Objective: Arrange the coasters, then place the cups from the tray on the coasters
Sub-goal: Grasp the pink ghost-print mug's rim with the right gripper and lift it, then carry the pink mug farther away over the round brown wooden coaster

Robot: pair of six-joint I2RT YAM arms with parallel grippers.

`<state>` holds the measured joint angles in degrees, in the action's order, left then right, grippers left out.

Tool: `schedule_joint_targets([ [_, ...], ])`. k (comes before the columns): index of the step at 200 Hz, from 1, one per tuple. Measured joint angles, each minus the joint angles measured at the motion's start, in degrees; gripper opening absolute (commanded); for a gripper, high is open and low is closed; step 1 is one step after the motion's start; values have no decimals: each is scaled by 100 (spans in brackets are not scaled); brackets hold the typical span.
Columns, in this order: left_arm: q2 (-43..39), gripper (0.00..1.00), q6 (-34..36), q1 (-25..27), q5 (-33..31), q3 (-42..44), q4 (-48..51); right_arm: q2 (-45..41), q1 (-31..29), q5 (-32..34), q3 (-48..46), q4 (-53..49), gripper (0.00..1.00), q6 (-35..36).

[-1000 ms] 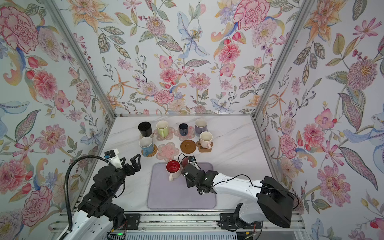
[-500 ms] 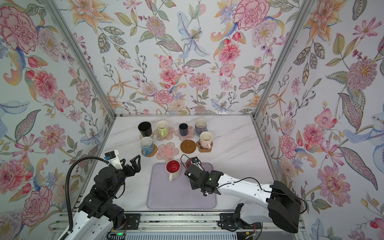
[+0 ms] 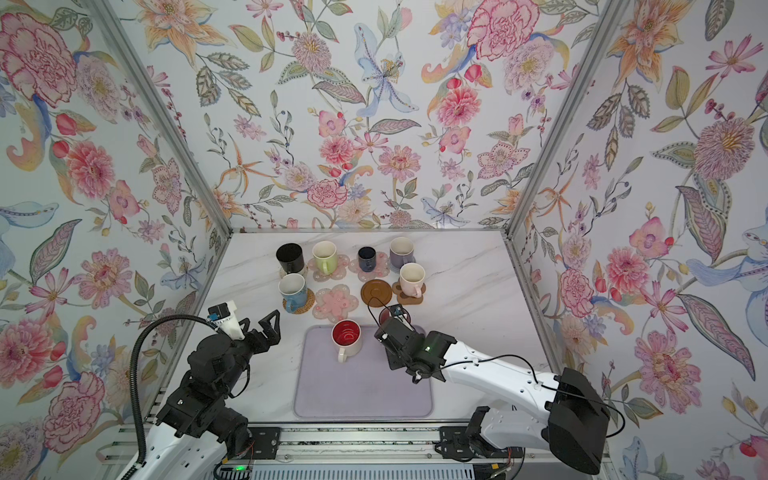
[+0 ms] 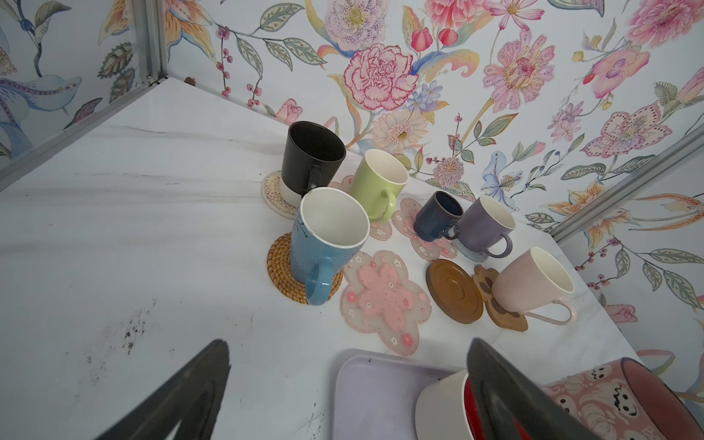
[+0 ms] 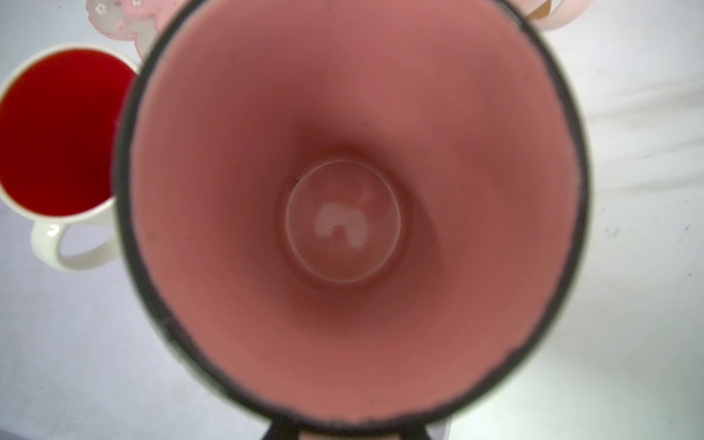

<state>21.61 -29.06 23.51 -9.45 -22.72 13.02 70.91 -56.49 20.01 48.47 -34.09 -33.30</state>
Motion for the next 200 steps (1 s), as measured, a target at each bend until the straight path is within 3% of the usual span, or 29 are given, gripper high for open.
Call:
schedule_joint_targets([
  [81,-328,99,-44,2,-114,11,280,1189,776,-146,1005,525,0,671],
  [200,-588,99,-61,0,-195,11,625,2706,1198,-323,2122,887,0,1340],
])
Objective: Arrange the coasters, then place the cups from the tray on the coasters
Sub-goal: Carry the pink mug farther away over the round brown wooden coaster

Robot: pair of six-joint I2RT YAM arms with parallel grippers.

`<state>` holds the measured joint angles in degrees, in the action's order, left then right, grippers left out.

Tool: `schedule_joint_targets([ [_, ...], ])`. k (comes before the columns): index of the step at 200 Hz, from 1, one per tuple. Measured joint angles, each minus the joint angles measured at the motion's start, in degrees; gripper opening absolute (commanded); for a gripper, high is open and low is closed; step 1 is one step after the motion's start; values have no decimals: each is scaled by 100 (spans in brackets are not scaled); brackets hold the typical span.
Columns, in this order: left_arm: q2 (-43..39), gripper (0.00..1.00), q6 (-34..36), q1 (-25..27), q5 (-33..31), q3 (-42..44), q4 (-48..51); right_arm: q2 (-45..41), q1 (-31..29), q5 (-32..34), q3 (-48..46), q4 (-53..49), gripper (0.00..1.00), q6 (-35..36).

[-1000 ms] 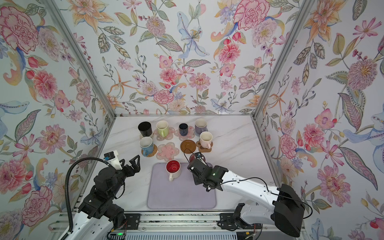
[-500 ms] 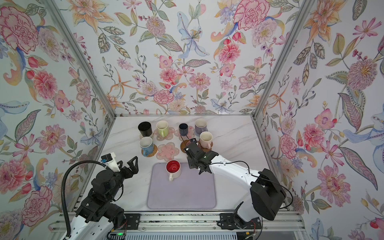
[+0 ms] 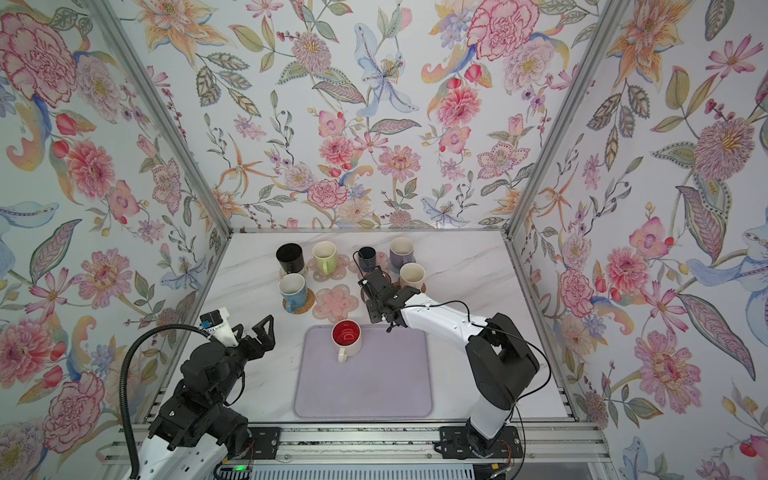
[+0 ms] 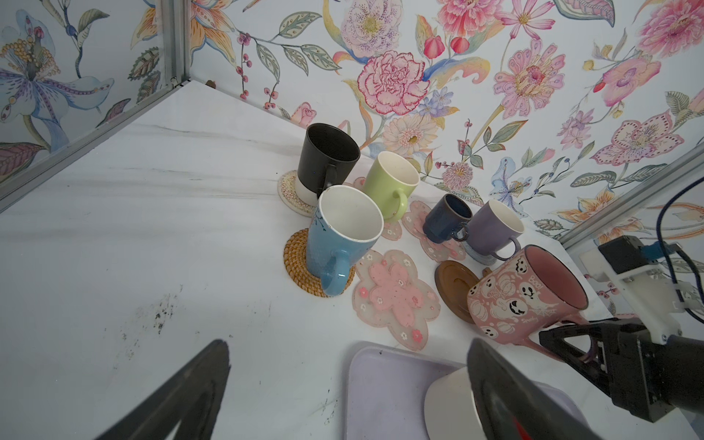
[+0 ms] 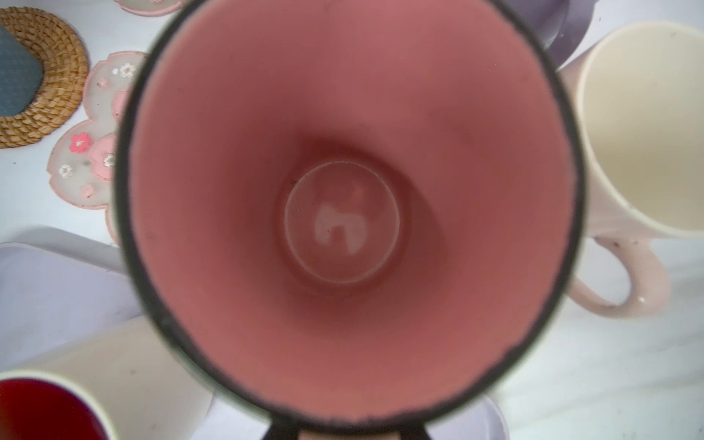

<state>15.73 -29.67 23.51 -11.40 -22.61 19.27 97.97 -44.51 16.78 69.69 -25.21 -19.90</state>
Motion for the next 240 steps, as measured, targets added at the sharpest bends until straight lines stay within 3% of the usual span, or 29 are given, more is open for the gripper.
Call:
schedule_joint_targets([
  [240,-90,99,0,0,-131,-2,170,780,304,-140,542,358,0,264],
])
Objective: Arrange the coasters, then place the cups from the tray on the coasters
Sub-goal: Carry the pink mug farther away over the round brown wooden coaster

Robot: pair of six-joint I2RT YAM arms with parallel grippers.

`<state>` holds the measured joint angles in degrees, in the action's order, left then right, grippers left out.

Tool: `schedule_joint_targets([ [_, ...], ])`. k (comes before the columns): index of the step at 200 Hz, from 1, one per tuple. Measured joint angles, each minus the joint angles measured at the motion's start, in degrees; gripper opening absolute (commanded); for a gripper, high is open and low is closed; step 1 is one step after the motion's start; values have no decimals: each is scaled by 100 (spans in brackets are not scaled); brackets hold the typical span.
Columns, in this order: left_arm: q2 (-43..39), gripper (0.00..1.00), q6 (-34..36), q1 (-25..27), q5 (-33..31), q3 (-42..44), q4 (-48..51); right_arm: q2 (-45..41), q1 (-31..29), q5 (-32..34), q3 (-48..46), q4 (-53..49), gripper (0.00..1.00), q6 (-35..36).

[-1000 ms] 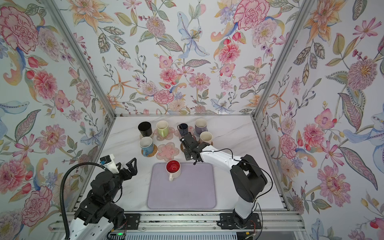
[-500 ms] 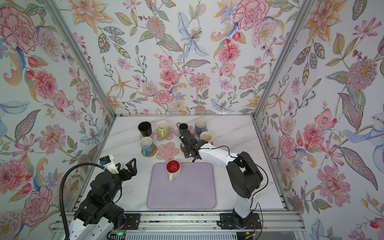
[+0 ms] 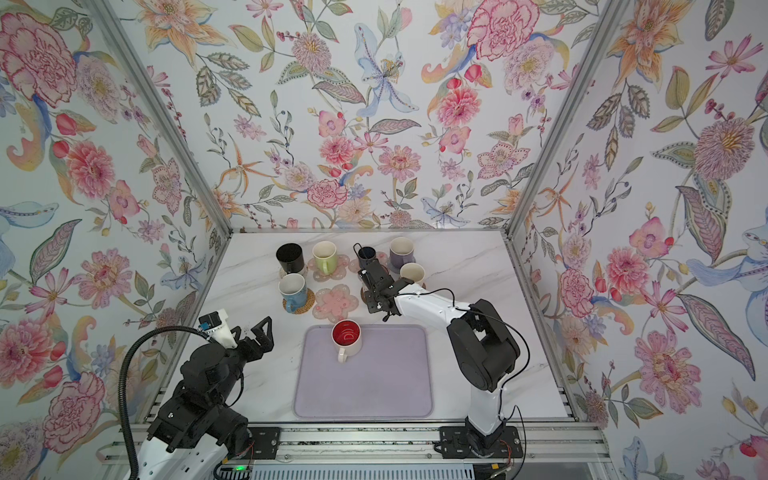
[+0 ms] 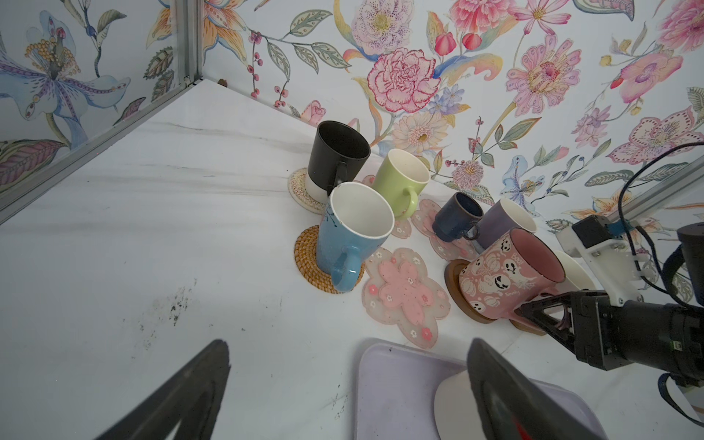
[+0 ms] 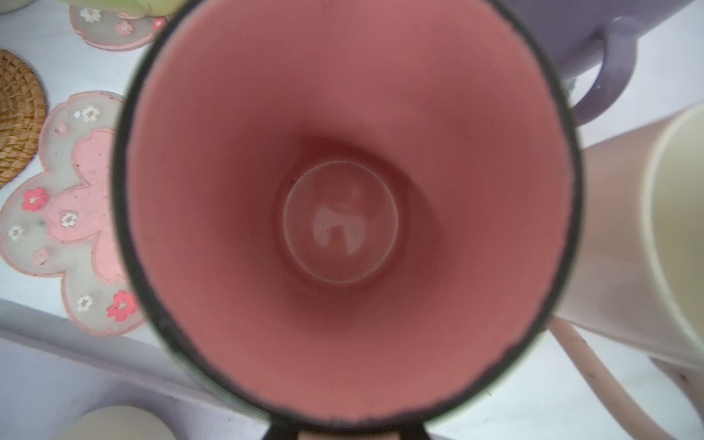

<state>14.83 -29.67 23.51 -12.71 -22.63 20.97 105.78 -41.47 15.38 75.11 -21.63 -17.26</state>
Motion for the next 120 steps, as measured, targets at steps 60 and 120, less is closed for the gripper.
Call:
schedule_joint_targets([
  [60,-11,99,0,0,-17,0,2,70,11,-4,61,13,0,0],
  [120,-13,99,0,0,-20,0,2,94,11,-17,68,35,0,0],
])
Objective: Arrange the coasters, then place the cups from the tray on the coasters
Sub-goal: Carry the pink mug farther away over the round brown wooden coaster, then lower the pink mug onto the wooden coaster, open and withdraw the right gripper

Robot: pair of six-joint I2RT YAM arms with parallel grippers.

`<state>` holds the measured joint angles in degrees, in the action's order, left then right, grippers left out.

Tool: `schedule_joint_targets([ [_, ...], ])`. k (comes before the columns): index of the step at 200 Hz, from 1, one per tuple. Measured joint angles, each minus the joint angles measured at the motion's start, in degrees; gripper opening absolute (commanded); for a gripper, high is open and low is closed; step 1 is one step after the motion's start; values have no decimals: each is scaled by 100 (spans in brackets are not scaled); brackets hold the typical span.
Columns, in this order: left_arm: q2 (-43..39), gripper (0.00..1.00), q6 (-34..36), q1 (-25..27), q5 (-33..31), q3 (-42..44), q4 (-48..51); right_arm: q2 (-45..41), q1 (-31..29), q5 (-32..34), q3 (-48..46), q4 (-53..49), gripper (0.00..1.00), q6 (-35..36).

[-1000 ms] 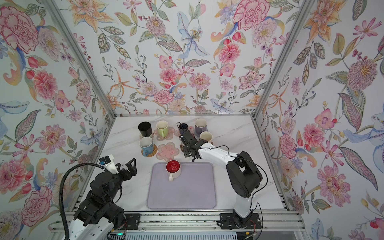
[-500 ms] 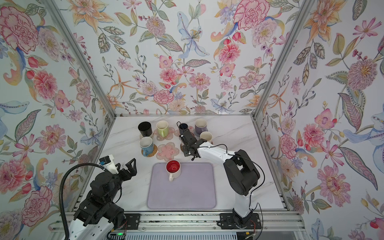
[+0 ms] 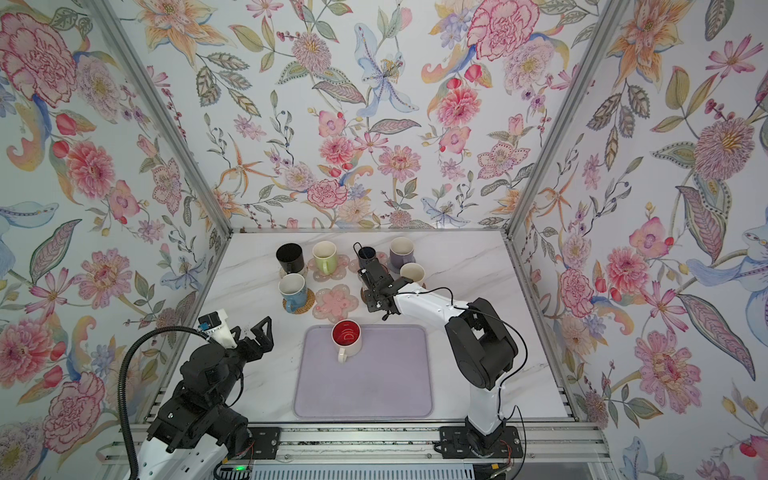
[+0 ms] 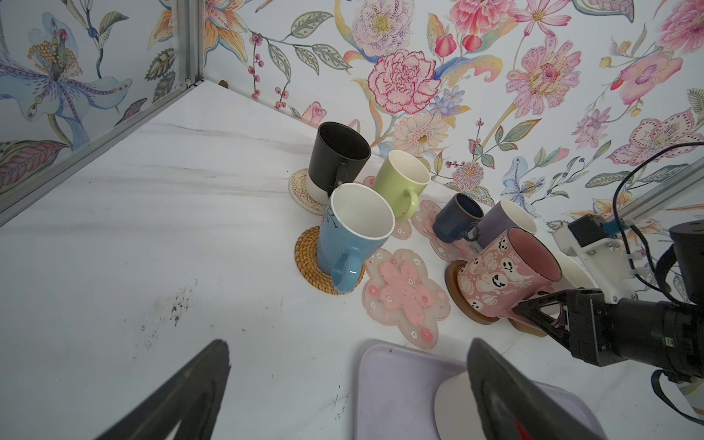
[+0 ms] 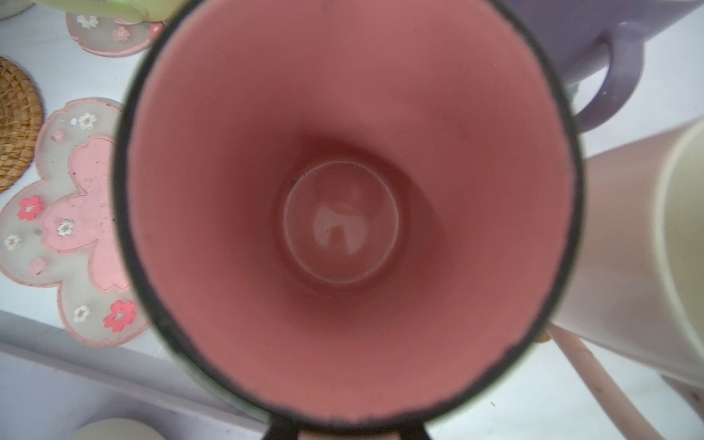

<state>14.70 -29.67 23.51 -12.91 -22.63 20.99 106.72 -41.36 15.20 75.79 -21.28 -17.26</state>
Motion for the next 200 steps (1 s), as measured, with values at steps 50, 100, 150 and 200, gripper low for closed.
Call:
schedule_joint_targets([
  [50,-9,99,0,0,2,2,2,2,22,-2,2,0,2,0],
  [100,-11,99,0,0,0,0,0,24,22,0,20,4,5,-2],
  [150,-15,99,0,0,0,0,2,44,22,-4,39,-2,16,-4],
  [200,-15,99,0,0,-2,0,0,44,22,-24,105,26,30,-7],
])
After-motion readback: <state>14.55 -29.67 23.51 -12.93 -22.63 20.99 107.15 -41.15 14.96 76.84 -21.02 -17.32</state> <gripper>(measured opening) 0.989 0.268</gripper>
